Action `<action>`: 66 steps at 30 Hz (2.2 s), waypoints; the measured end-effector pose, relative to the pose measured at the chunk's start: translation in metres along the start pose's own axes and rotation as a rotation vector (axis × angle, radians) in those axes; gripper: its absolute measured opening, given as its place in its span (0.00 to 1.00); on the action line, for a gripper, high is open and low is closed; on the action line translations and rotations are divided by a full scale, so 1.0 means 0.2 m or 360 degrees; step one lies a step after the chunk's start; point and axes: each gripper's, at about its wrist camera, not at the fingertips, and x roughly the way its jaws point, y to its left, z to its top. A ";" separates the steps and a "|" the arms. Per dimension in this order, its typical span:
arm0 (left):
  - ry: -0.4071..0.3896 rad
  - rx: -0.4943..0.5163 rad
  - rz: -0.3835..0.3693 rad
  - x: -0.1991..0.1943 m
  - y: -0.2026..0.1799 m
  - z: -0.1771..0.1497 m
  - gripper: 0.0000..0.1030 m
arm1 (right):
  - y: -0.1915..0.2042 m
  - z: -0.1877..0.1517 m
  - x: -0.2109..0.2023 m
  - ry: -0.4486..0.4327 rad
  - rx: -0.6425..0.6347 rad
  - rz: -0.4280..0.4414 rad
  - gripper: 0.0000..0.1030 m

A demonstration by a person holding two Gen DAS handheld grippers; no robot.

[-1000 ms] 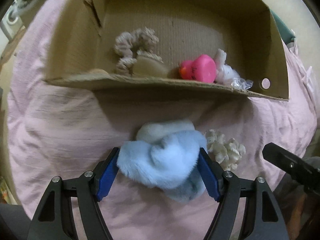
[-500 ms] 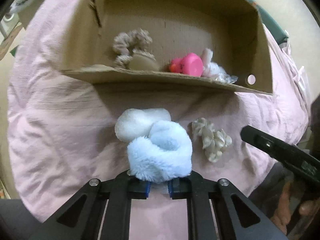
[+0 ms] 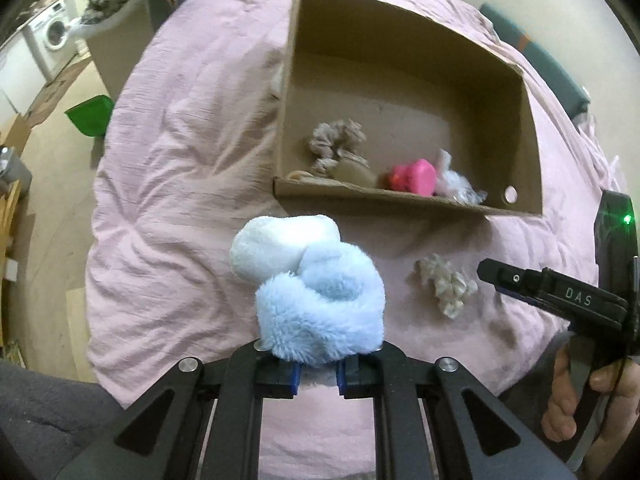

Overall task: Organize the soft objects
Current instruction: 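Grasp the white lace scrunchie with the right tool while the left tool holds the blue sock, then carry the blue sock and white scrunchie into the box and open both tools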

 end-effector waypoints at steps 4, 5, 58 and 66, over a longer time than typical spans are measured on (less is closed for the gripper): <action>-0.0003 -0.0001 0.0009 0.02 -0.02 0.00 0.11 | 0.02 0.02 0.08 0.0055 -0.0024 -0.0016 0.67; 0.0000 0.0009 0.0012 0.03 -0.03 0.00 0.11 | 0.04 0.03 0.10 0.0073 -0.0049 -0.0027 0.67; -0.0403 0.0025 0.0138 -0.23 -0.05 0.07 0.11 | 0.25 -0.08 -0.36 -0.0305 -0.0440 0.0183 0.21; -0.0551 0.0133 0.0147 -0.31 -0.12 0.29 0.11 | 0.26 0.09 -0.46 -0.0475 -0.0445 0.0143 0.21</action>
